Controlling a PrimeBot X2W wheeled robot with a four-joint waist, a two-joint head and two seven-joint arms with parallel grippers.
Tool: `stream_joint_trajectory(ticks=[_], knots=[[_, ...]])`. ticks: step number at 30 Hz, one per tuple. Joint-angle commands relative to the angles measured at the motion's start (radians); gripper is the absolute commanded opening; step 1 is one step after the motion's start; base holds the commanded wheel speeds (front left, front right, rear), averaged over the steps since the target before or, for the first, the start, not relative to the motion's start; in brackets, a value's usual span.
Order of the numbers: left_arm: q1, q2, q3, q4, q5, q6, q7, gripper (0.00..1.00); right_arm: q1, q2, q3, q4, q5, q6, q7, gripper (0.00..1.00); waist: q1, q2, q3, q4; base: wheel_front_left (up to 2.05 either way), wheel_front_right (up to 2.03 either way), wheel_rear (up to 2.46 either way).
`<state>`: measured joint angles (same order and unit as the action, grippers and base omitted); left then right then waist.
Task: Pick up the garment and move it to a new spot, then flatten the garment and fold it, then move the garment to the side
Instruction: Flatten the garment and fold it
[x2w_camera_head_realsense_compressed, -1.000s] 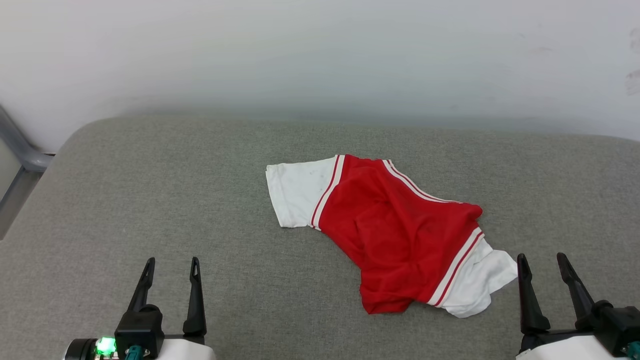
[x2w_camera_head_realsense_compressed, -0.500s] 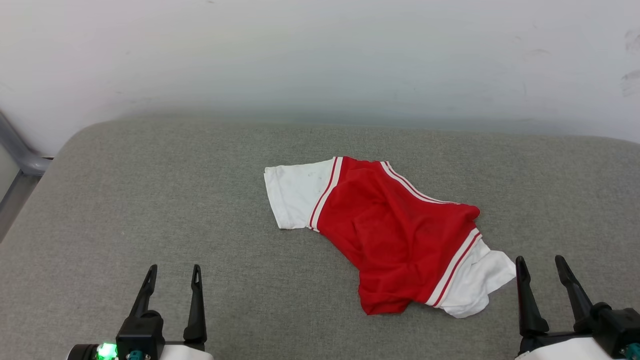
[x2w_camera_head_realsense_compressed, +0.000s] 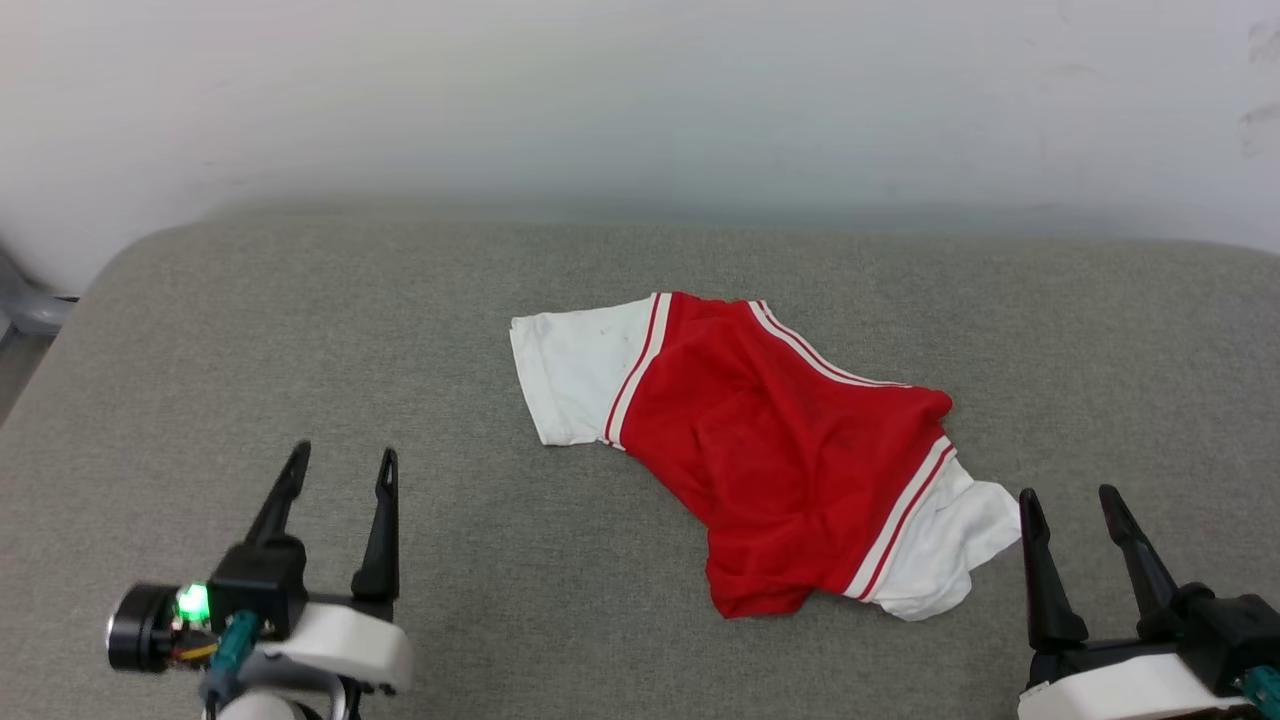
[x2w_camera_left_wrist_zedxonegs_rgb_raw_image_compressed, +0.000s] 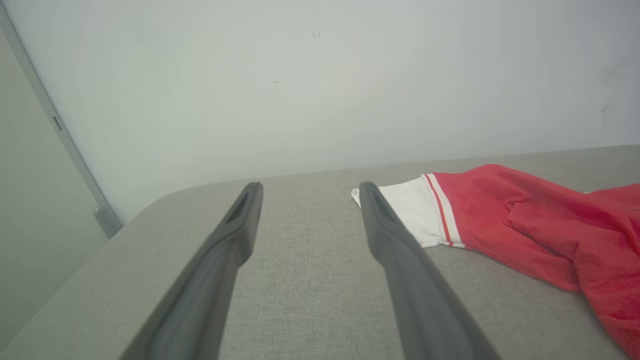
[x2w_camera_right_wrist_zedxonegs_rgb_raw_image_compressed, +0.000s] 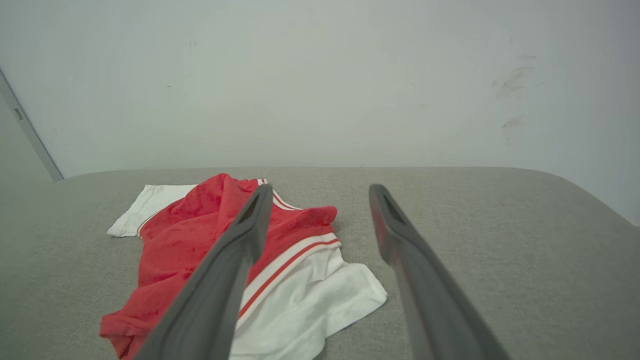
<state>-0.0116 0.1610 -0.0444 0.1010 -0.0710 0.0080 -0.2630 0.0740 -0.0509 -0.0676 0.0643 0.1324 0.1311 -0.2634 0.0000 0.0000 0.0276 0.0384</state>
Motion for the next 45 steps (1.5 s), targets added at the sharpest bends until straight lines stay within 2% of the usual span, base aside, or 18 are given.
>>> stream_joint_trajectory(ticks=[1, 7, 12, 14, 22, 29, 37, 45], knots=[[-0.060, 0.022, 0.002, 0.012, 0.006, -0.021, -0.003, 1.00, -0.025, 0.001, 0.002, -0.009, -0.003, -0.001, -0.002, 1.00, 0.0000, 0.0000, 0.028, -0.016, 0.00, 0.00, 0.00], [-0.274, 0.086, -0.002, 0.103, -0.012, -0.097, -0.002, 1.00, -0.075, 0.001, 0.017, -0.022, -0.009, -0.001, -0.002, 1.00, 0.0000, 0.0000, 0.117, -0.056, 0.00, 0.00, 0.00], [-0.491, 0.144, -0.038, 0.186, -0.056, -0.129, 0.037, 1.00, -0.125, 0.001, 0.022, -0.042, -0.011, -0.001, -0.002, 1.00, 0.0000, 0.0000, 0.206, -0.090, 0.00, 0.00, 0.00], [-0.569, 0.161, -0.063, 0.215, -0.111, -0.136, 0.084, 1.00, -0.145, 0.002, 0.026, -0.051, -0.013, -0.001, -0.002, 1.00, 0.0000, 0.0000, 0.243, -0.105, 0.00, 0.00, 0.00], [-0.841, 0.322, -0.305, 0.277, -0.356, -0.137, 0.374, 1.00, -0.208, 0.002, 0.026, -0.082, -0.006, -0.001, -0.002, 1.00, 0.0000, 0.0000, 0.361, -0.154, 0.00, 0.00, 0.00], [-0.998, 0.446, -0.500, 0.349, -0.540, -0.137, 0.748, 1.00, -0.230, 0.001, 0.025, -0.090, -0.007, -0.001, -0.002, 1.00, 0.0000, 0.0000, 0.420, -0.182, 0.00, 0.00, 0.00], [-1.086, 0.483, -0.621, 0.427, -0.646, -0.137, 0.947, 1.00, -0.258, 0.001, 0.031, -0.098, -0.012, -0.001, -0.002, 1.00, 0.0000, 0.0000, 0.472, -0.202, 0.00, 0.00, 0.00], [-1.077, 0.508, -0.759, 0.494, -0.729, -0.137, 1.127, 1.00, -0.271, 0.002, 0.033, -0.106, -0.009, -0.001, -0.002, 1.00, 0.0000, 0.0000, 0.500, -0.219, 0.00, 0.00, 0.00]])
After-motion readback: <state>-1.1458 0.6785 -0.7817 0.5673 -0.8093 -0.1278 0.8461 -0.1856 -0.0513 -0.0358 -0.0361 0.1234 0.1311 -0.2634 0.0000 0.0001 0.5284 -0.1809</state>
